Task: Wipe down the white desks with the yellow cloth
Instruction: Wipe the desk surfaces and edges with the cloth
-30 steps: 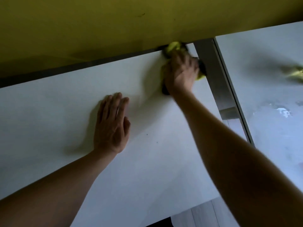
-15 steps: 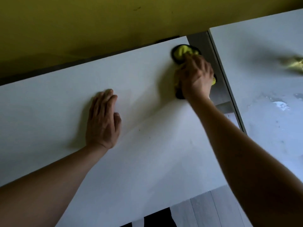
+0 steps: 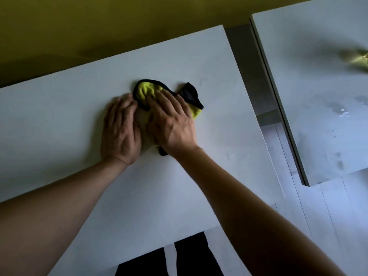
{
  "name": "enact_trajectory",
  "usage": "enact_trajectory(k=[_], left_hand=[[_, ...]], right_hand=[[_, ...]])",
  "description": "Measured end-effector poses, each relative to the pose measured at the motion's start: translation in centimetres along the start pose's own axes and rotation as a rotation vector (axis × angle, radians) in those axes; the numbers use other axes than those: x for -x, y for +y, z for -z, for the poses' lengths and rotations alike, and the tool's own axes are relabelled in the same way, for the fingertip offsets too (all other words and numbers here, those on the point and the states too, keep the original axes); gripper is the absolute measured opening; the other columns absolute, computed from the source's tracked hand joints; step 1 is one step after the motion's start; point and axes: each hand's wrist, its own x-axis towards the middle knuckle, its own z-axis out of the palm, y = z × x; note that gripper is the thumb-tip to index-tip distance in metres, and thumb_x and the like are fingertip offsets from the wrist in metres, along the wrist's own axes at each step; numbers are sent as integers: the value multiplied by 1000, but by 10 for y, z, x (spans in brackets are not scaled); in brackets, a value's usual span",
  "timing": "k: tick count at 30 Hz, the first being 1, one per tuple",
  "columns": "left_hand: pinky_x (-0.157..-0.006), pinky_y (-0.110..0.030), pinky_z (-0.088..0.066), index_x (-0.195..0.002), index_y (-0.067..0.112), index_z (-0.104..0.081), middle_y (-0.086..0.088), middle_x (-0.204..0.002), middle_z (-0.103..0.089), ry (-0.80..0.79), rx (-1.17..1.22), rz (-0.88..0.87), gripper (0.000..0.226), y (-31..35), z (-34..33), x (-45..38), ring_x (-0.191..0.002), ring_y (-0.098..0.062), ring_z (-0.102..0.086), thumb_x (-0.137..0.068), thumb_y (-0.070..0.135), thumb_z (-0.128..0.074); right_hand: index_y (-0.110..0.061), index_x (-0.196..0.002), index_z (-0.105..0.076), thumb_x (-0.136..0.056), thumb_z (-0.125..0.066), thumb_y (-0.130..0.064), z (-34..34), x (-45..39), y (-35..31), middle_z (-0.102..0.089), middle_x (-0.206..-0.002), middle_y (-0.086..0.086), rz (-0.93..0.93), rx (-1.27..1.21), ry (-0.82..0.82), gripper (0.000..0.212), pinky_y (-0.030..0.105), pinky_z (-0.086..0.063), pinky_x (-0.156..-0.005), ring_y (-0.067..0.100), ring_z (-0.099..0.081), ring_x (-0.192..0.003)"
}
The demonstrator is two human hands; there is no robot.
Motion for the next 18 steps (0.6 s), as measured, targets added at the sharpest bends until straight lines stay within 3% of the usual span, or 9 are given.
enact_trajectory(k=[2, 4, 7, 9, 14, 18], left_hand=[[-126, -54, -23, -148, -1, -47, -19, -161, -40, -4, -7, 2, 52, 1, 1, 0, -151, -39, -32, -98, 12, -40], [-126, -53, -22, -148, 0, -46, -18, -162, -39, -8, -10, 8, 52, 1, 2, 1, -152, -39, -31, -99, 13, -39], [-126, -53, -22, -150, 0, -44, -18, -163, -37, -21, -14, 12, 53, 2, 1, 2, -153, -39, -29, -99, 14, -38], [-126, -53, -21, -150, 1, -44, -18, -163, -37, -20, -21, 14, 53, 3, 1, 2, -153, -39, -29, -100, 15, -38], [-126, -51, -21, -148, 1, -45, -18, -163, -38, -2, -18, 17, 50, 4, 2, 2, -152, -39, -30, -99, 13, -40], [-126, -51, -22, -146, -1, -48, -20, -160, -41, 21, -21, -11, 49, 3, 2, 1, -150, -41, -34, -99, 12, -42]], right_hand=[[-14, -134, -63, -90, -64, -32, 14, 3, 25, -57, -142, 10, -31, 2, 32, 48, 47, -33, -115, 30, -49, -136], [-14, -134, -63, -88, -63, -29, 37, 9, 63, -57, -141, 13, -187, 14, 86, 49, 47, -35, -112, 34, -50, -133], [-21, -146, -51, -95, -46, -38, 75, 29, 125, -46, -152, 10, -441, 131, 63, 54, 43, -28, -116, 33, -40, -140], [-26, -151, -41, -99, -38, -38, 84, 34, 143, -38, -157, 8, -505, 139, 29, 54, 44, -27, -118, 32, -35, -143], [-18, -148, -46, -97, -43, -33, 70, 36, 108, -43, -154, 11, -528, 214, 68, 53, 44, -21, -120, 32, -36, -143], [-5, -132, -63, -86, -68, -24, 21, 55, 9, -58, -138, 19, -248, 17, 118, 50, 50, -35, -112, 39, -52, -131]])
